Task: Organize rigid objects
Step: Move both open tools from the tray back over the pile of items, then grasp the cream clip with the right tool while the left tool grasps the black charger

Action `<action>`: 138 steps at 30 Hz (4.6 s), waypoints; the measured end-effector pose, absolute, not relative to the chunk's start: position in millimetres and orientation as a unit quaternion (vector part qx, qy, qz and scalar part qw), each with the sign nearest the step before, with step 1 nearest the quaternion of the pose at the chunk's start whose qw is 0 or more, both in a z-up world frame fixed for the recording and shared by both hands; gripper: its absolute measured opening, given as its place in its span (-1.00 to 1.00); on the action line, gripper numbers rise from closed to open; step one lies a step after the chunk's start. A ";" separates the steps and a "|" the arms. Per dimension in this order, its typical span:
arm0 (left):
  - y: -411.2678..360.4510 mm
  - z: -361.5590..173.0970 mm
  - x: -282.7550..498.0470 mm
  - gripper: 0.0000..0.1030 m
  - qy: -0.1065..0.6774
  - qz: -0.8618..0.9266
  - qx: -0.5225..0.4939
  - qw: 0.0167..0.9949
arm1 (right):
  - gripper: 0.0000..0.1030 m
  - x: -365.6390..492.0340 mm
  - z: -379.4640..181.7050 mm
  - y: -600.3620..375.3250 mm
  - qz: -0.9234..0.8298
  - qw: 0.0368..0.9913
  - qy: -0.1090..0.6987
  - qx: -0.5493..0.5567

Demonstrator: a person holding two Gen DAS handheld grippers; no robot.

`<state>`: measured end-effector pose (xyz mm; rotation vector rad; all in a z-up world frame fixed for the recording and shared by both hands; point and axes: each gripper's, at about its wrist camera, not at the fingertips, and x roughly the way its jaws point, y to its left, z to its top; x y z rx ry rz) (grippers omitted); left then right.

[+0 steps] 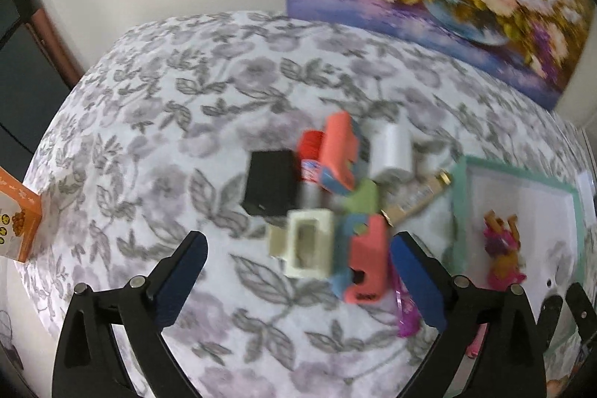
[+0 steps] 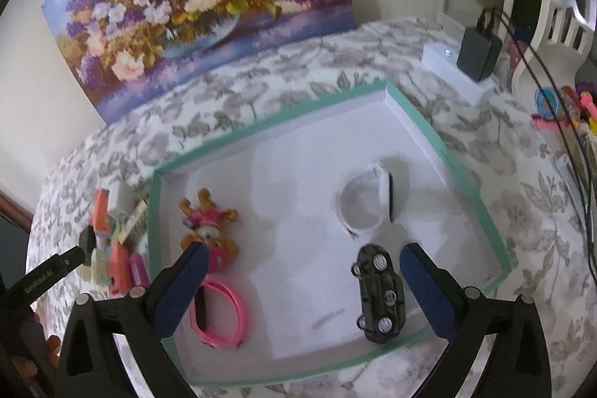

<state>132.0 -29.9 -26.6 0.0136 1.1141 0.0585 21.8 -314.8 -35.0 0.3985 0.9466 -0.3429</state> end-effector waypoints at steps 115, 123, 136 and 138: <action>27.6 -73.7 197.1 0.69 0.572 -0.013 -0.057 0.818 | 0.00 129.9 -38.0 -181.4 -0.029 0.853 0.489 0.178; 24.2 -78.1 200.2 0.22 0.571 -0.024 -0.076 0.817 | 0.00 129.4 -39.3 -187.3 -0.031 0.852 0.490 0.183; 28.8 -72.3 195.3 -0.17 0.574 -0.028 -0.085 0.814 | 0.00 124.9 -35.3 -192.9 -0.032 0.850 0.491 0.190; 30.7 -67.0 193.3 -0.17 0.571 -0.024 -0.084 0.816 | 0.00 122.5 -32.8 -195.4 -0.033 0.849 0.491 0.193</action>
